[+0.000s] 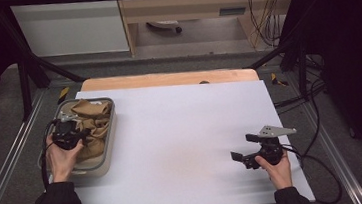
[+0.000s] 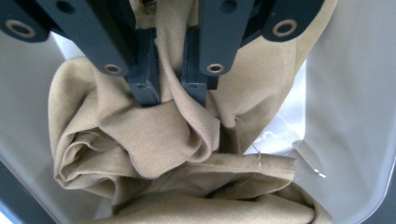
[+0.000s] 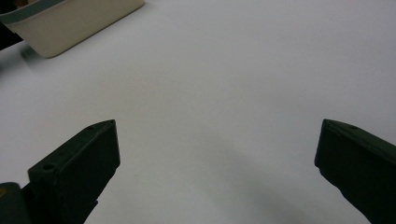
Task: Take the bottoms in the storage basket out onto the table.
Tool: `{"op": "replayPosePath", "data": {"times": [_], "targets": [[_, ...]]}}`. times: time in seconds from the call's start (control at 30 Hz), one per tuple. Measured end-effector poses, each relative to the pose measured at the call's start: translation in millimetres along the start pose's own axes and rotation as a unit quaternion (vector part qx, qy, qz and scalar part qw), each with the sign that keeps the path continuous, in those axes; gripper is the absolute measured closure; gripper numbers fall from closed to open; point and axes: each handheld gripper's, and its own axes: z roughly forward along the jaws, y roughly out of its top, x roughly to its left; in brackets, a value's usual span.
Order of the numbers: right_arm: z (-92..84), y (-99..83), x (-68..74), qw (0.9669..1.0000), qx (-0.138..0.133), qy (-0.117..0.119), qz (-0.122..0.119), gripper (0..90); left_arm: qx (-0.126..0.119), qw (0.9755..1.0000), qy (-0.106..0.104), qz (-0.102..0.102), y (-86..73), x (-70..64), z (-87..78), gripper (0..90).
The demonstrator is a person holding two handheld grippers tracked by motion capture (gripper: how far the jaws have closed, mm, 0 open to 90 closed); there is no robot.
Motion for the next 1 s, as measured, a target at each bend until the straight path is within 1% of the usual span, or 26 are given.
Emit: {"op": "replayPosePath", "data": {"times": [0.17, 0.37, 0.5, 0.57, 0.73, 0.93, 0.97, 1.0], "targets": [[0.1, 0.0, -0.1, 1.0, 0.0, 0.0, 0.0, 0.6, -0.014, 0.9999, 0.001, -0.003, -0.7, 0.6, -2.8, 79.1], [0.3, 0.1, -0.1, 1.0, 0.001, 0.0, 0.0, 0.6, -0.022, 0.9997, 0.001, -0.008, -0.6, 1.3, -4.0, 79.2], [0.4, 0.0, -0.2, 1.0, 0.002, 0.0, -0.001, 0.6, -0.031, 0.9994, -0.002, -0.012, -0.6, 2.2, -5.7, 79.3], [0.3, 0.1, -0.2, 1.0, 0.001, -0.001, 0.0, 0.6, -0.036, 0.9993, -0.004, -0.01, -0.6, 2.1, -6.5, 79.4], [-0.4, 0.4, -0.3, 1.0, 0.0, -0.001, 0.0, 0.6, -0.047, 0.9987, -0.009, -0.017, -0.5, 4.4, -8.6, 79.4], [-0.3, 0.4, -0.3, 1.0, 0.001, 0.0, 0.001, 0.6, -0.058, 0.9981, -0.013, -0.017, -0.1, 5.5, -10.8, 79.4], [-0.3, 0.3, -0.3, 1.0, 0.001, 0.0, 0.001, 0.6, -0.062, 0.9977, -0.016, -0.022, 0.9, 7.0, -12.4, 79.4], [-0.3, 0.3, -0.3, 1.0, 0.001, 0.0, 0.001, 0.6, -0.062, 0.9977, -0.016, -0.022, 0.9, 7.0, -12.4, 79.5]]}}
